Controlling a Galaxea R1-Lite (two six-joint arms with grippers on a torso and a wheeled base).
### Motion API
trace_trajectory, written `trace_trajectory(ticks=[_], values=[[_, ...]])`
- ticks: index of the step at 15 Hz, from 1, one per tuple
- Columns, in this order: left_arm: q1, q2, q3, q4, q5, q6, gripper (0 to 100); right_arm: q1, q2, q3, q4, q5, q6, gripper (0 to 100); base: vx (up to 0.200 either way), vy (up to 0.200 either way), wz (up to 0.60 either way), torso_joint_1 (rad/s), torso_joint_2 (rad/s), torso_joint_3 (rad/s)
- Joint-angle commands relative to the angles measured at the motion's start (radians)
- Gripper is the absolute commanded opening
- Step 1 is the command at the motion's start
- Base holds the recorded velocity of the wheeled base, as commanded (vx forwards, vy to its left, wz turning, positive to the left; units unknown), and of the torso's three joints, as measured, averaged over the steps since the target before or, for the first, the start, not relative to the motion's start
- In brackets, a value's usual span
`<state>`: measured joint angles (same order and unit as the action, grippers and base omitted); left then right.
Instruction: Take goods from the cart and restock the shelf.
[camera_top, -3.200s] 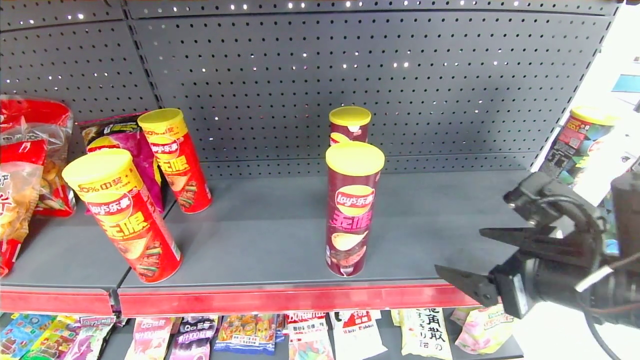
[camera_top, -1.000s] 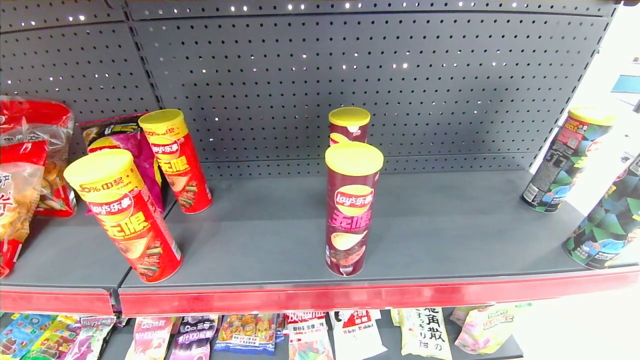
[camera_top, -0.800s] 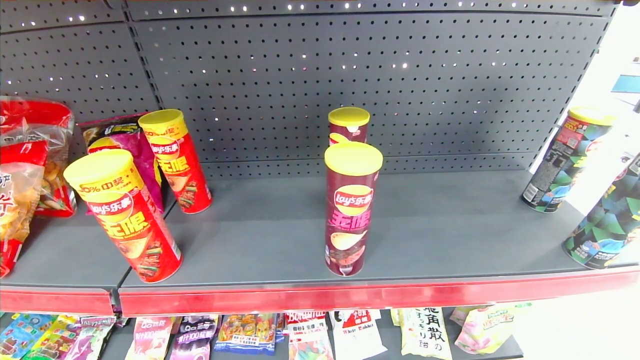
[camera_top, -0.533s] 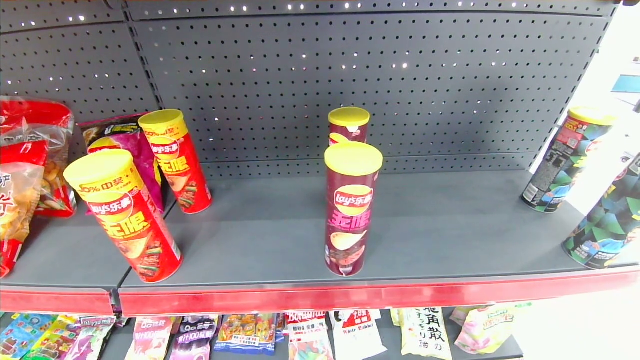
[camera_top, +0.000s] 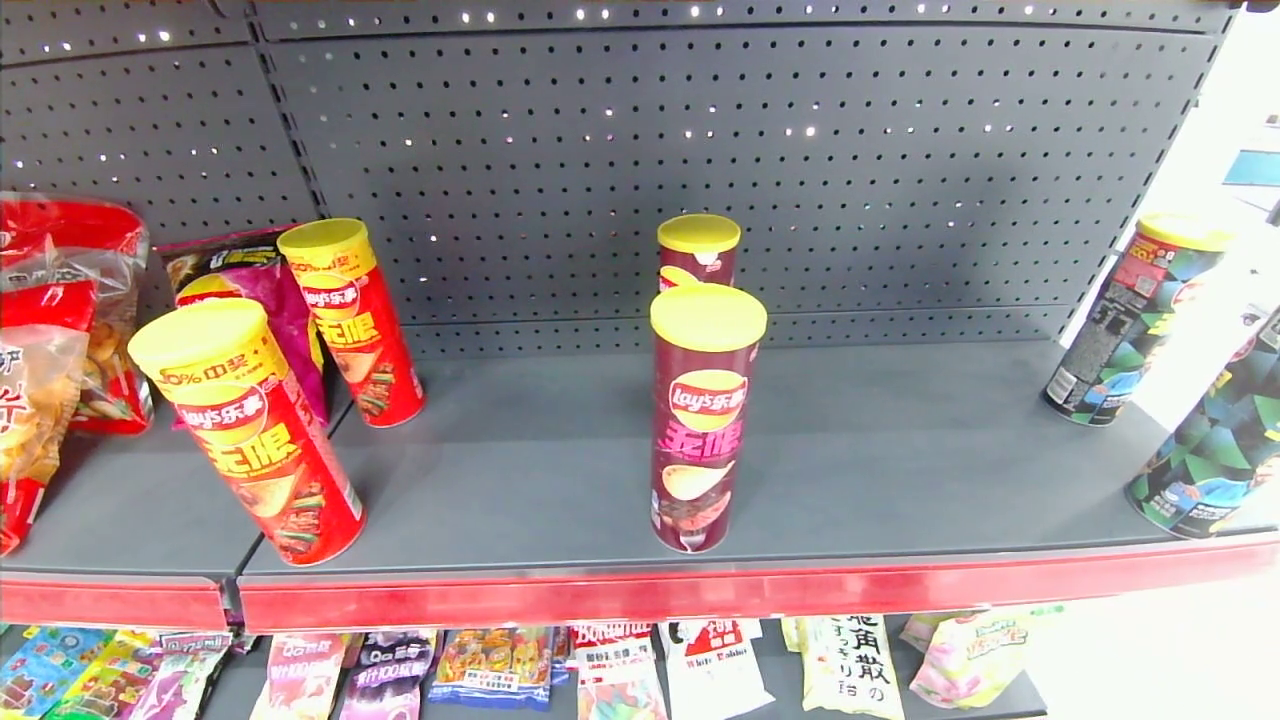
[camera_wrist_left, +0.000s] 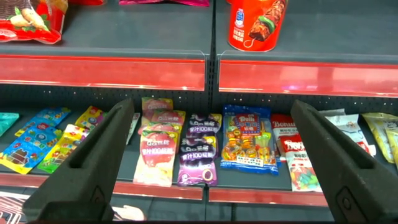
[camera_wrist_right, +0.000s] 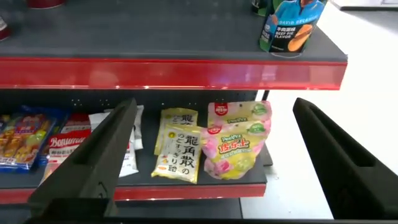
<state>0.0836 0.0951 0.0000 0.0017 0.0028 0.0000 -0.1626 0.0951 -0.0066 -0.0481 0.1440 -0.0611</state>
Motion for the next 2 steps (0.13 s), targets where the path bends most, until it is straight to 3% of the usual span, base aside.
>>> trace_trajectory(ticks=[1,2], values=[[0.001,0.002,0.0,0.0,0.0,0.0,100,0.003,0.005,0.0,-0.001,0.0,-0.003,100,0.0,0.0,0.0,0.0,0.0,0.0],[0.001,0.002,0.0,0.0,0.0,0.0,100,0.003,0.005,0.0,-0.003,-0.008,-0.008,100,0.0,0.0,0.0,0.0,0.0,0.0]])
